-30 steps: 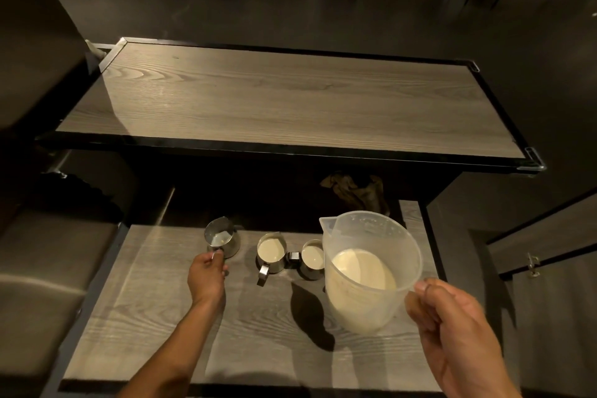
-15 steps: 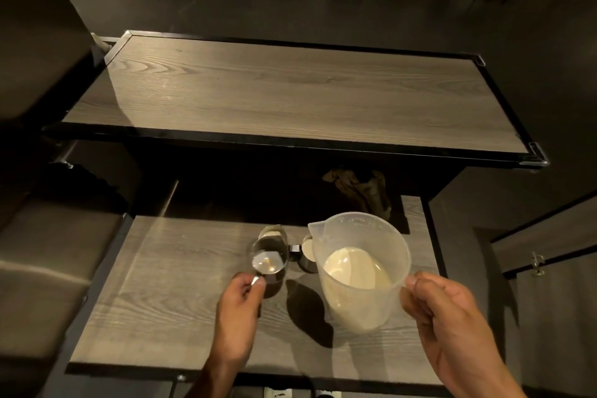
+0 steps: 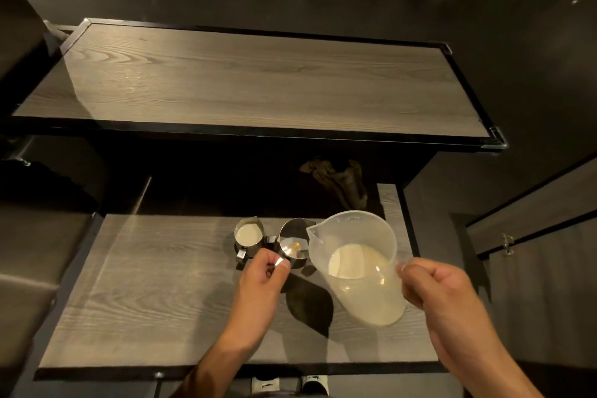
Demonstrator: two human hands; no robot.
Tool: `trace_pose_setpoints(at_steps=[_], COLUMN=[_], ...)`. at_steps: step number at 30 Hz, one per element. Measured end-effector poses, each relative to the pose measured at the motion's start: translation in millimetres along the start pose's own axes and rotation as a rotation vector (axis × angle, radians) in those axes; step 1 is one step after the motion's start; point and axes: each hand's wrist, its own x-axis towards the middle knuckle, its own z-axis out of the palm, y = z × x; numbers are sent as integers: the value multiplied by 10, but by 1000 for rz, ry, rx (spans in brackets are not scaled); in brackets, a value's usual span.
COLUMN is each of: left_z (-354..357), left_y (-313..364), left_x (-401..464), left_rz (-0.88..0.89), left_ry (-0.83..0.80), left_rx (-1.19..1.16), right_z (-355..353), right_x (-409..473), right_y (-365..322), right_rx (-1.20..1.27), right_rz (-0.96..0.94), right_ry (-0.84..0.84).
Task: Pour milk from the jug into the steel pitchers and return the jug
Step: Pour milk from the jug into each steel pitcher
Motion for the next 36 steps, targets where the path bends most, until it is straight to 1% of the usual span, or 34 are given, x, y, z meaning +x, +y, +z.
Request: trace_pose_setpoints(at_steps=[9,15,20,36], left_z=[213,260,277,284], left_y=[-33,-66,-70,-75], left_x=[-34,-72,-92,-134], left_rz=[26,8,-11,-62], left_ry=[-15,-42,-44,-39], left_rx=[98,140,168,179], right_z=[-92,-70,-42,30], right_x=[-79,-108,-137,-174], right_y=[-49,-80,-124,-254], right_rx=[-219,-392,-459,-598], right_rz=[-11,-20,-49,-60], right_ry=[45,70,109,51])
